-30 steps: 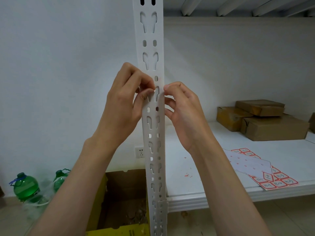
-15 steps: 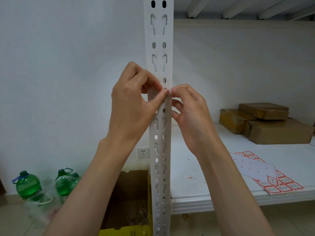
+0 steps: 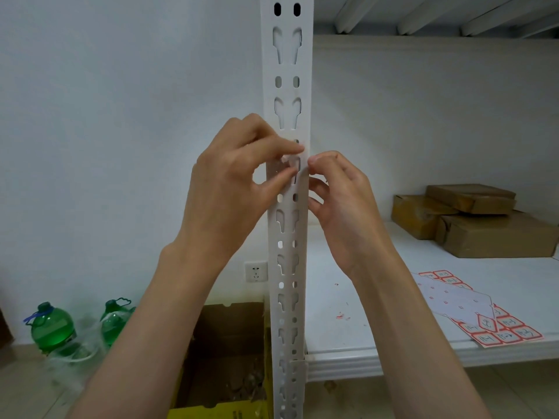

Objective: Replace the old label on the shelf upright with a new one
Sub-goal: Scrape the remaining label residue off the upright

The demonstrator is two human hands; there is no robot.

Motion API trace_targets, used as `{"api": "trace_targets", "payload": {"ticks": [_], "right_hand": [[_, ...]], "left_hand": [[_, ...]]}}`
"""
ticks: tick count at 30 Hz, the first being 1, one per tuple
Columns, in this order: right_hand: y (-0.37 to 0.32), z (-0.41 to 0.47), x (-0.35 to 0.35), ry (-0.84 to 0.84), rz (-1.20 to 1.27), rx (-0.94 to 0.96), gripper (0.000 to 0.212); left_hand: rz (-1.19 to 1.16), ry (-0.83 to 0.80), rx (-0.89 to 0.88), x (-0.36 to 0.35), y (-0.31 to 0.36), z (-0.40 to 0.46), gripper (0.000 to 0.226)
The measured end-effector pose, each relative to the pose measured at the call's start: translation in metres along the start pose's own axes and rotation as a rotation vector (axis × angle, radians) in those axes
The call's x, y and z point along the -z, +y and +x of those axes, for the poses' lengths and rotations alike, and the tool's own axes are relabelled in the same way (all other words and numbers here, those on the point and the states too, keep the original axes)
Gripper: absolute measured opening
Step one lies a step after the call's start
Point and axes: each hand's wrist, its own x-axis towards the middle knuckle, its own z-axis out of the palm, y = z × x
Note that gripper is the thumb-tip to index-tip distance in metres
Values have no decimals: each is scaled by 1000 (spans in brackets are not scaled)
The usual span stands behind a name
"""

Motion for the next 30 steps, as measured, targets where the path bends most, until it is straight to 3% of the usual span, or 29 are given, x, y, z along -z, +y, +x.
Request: {"api": "trace_targets", "payload": {"ticks": [9, 15, 30], "right_hand": [[-1, -2, -3, 13, -6, 2, 16], [-1, -1, -2, 5, 0, 1, 17], [0, -1, -2, 25, 11, -5, 17]], "left_hand": [[59, 102, -78, -6, -5, -2, 10], [48, 69, -64, -9, -9, -2, 11], [-299, 107, 208, -15, -5, -2, 9]]}}
